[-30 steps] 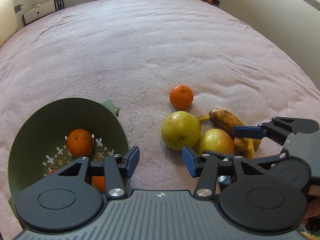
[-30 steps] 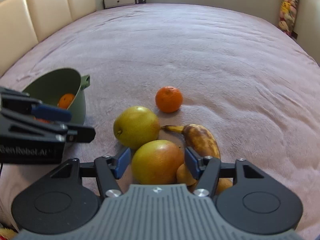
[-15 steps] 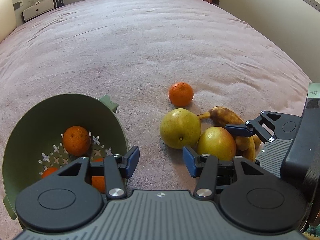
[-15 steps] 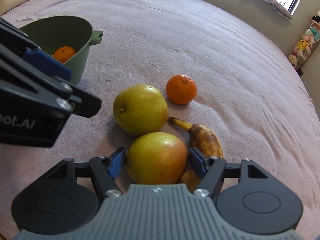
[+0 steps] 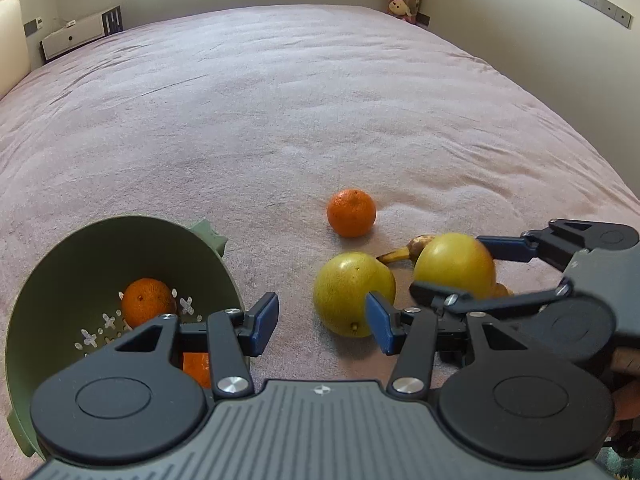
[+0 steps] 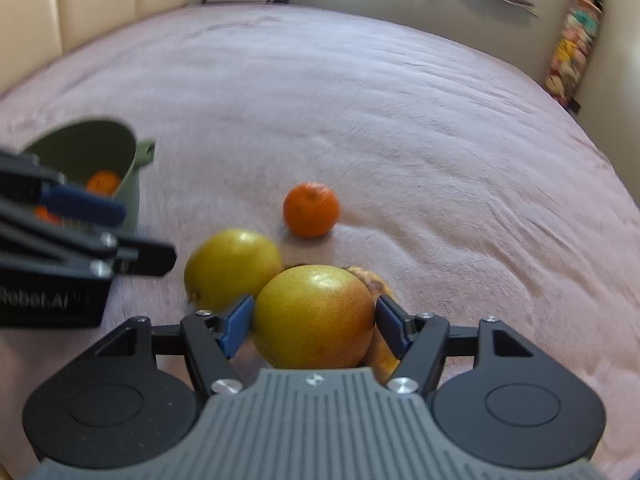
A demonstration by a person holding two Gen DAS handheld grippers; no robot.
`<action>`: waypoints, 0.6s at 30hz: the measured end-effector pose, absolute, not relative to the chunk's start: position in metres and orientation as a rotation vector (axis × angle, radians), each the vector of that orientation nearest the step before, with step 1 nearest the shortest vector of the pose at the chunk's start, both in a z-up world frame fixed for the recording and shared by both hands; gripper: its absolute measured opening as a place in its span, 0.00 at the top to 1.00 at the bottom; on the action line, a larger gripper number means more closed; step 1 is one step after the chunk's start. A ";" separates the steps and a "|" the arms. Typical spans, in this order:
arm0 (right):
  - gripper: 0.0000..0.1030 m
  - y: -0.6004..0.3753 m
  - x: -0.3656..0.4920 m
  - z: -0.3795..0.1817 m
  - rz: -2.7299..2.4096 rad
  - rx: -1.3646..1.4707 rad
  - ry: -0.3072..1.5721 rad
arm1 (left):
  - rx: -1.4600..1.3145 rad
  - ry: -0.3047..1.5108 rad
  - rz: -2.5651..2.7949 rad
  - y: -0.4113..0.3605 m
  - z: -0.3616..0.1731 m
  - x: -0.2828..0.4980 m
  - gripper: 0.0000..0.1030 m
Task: Organize fruits
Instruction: 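Grasp a yellow pear with the right gripper while the left gripper grasps another pear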
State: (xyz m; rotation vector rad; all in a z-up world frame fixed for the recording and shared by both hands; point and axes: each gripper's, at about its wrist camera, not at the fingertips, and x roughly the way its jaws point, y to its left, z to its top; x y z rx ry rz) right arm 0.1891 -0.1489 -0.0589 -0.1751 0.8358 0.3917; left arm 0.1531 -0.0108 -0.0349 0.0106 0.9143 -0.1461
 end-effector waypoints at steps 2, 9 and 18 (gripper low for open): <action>0.37 -0.163 0.195 -0.054 0.360 -0.086 0.829 | 0.014 0.917 -0.164 -0.014 -0.035 0.155 0.42; 0.37 -0.200 0.214 -0.051 0.203 0.157 0.880 | 0.172 0.903 -0.245 -0.049 -0.047 0.162 0.32; 0.37 -0.212 0.220 -0.061 0.173 0.224 0.920 | 0.283 0.935 -0.207 -0.064 -0.076 0.175 0.27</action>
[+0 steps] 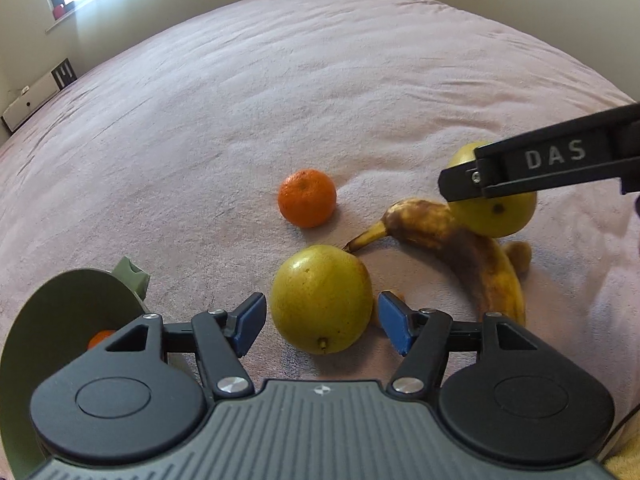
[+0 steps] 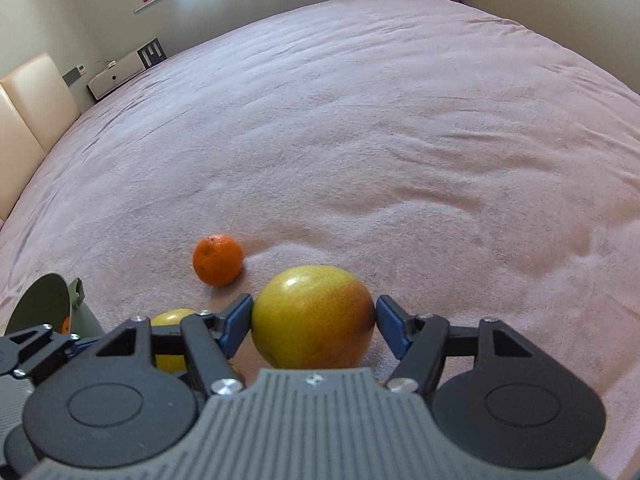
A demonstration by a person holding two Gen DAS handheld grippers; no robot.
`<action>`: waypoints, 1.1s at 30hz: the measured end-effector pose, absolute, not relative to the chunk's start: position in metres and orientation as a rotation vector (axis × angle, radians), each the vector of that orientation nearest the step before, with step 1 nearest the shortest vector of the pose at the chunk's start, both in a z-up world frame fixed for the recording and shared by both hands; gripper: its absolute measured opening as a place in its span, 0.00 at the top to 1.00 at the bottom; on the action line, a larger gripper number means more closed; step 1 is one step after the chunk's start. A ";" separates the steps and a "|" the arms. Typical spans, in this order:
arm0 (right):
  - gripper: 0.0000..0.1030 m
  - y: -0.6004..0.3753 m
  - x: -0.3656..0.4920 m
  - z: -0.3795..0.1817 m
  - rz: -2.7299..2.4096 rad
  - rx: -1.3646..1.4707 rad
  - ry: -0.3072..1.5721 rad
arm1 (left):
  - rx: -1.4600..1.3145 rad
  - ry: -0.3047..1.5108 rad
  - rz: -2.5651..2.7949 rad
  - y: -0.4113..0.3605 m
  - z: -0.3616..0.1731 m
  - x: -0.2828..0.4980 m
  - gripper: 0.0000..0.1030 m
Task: Organize fruits
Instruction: 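Grasp a yellow pear with the right gripper while the left gripper grasps another pear, then carry both held pears over the green colander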
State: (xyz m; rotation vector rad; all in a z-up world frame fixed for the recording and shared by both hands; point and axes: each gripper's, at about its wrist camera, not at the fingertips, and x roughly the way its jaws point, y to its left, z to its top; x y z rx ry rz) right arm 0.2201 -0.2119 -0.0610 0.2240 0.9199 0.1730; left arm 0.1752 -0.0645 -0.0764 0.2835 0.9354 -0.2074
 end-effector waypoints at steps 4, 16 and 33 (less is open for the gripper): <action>0.37 -0.214 0.220 -0.062 0.177 0.225 0.916 | 0.234 0.940 -0.191 -0.060 -0.082 0.181 0.27; 0.37 -0.213 0.219 -0.062 0.185 0.210 0.905 | 0.166 0.942 -0.178 -0.057 -0.090 0.189 0.28; 0.37 -0.208 0.209 -0.039 0.217 0.219 0.854 | 0.087 0.833 -0.143 -0.047 -0.046 0.172 0.28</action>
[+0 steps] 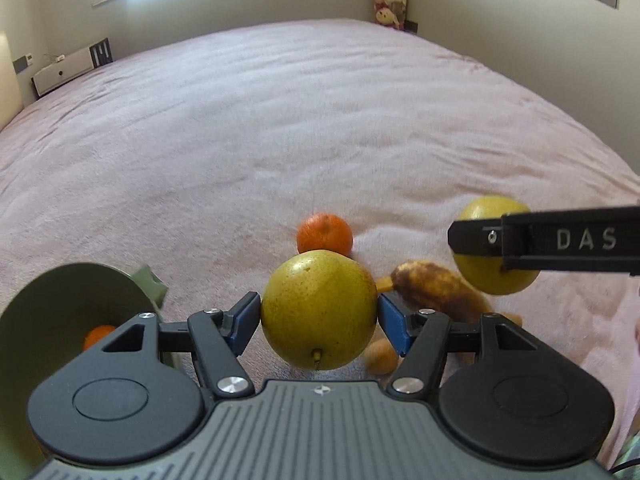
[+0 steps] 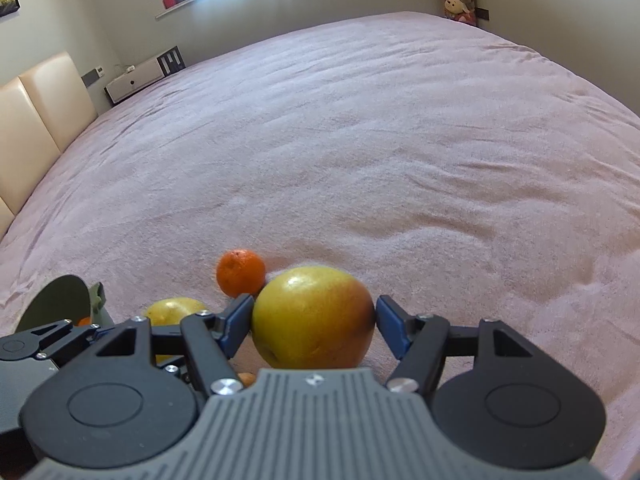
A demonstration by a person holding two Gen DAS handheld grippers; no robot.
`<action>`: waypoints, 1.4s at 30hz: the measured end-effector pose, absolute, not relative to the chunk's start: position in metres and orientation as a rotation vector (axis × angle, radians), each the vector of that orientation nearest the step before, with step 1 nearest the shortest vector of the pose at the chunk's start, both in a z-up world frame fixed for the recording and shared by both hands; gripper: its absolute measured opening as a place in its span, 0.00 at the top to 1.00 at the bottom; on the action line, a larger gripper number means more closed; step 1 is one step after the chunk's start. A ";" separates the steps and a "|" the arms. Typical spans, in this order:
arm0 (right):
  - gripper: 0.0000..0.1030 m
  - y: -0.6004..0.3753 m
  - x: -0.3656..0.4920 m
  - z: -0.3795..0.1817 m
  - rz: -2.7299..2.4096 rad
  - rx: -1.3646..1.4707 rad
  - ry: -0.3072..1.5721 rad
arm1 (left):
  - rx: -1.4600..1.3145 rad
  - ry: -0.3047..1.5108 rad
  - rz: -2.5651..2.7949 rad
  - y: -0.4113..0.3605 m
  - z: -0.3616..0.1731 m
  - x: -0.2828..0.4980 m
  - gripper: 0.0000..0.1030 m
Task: Organize fruits
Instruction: 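Carry both held pears over the green colander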
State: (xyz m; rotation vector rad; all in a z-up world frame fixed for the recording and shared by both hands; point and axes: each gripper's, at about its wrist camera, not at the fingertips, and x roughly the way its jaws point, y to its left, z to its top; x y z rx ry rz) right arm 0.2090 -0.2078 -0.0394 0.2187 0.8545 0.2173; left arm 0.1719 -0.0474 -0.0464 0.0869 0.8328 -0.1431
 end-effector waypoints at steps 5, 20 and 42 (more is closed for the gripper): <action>0.37 -0.203 0.202 -0.025 0.247 0.239 0.829 | 0.044 0.780 -0.123 -0.034 -0.019 0.160 0.28; 0.37 -0.142 0.171 0.017 0.462 0.190 0.737 | -0.137 0.754 0.016 0.051 0.024 0.127 0.28; 0.37 -0.025 0.150 0.000 0.706 -0.071 0.718 | -0.247 0.853 0.191 0.141 -0.016 0.115 0.28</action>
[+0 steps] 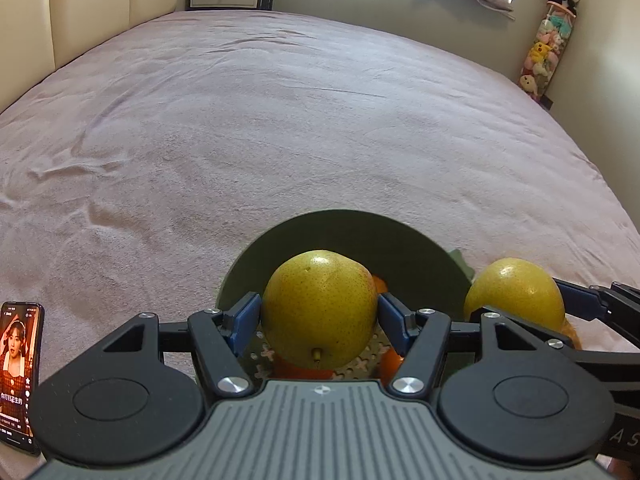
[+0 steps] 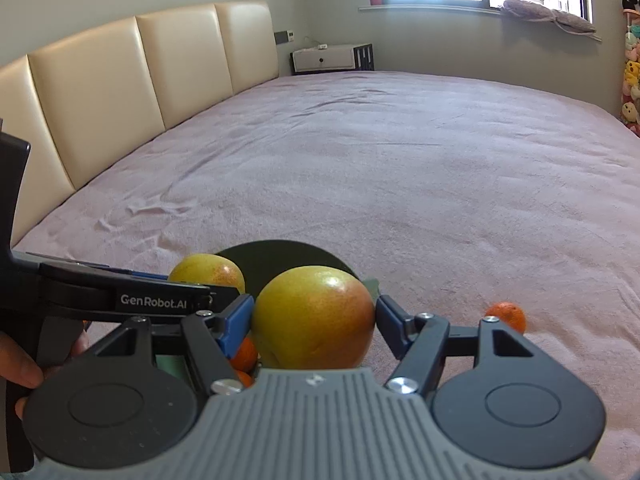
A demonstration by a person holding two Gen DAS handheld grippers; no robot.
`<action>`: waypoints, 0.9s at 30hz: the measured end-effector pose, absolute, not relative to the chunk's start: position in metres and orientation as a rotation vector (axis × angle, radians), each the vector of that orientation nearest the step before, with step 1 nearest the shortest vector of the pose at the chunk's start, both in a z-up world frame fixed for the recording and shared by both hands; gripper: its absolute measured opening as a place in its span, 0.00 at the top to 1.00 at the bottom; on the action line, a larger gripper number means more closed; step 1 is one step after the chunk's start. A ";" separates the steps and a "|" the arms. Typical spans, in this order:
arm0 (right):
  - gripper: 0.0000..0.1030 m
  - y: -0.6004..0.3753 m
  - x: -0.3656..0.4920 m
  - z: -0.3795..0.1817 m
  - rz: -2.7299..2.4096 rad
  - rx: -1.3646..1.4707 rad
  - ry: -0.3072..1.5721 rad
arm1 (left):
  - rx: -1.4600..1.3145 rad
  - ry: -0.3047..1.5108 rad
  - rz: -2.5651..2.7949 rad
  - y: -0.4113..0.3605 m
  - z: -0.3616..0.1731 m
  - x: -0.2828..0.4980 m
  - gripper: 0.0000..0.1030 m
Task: Organize fruits
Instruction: 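Carry both held pears over the green colander, then lower the pears into the colander and open both grippers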
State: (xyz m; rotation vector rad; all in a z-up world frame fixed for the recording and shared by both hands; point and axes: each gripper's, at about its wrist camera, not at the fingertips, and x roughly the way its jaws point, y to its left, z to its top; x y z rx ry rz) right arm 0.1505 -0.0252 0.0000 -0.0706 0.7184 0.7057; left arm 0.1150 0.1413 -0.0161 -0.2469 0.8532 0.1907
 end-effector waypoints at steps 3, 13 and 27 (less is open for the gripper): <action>0.37 -0.017 0.152 -0.007 0.710 -0.098 0.721 | -0.223 0.856 0.194 0.142 -0.021 0.120 0.28; 0.37 -0.002 0.161 -0.026 0.712 -0.183 0.732 | -0.183 0.881 0.175 0.140 -0.038 0.133 0.28; 0.37 0.009 0.165 -0.040 0.725 -0.222 0.742 | -0.276 0.926 0.189 0.156 -0.044 0.135 0.28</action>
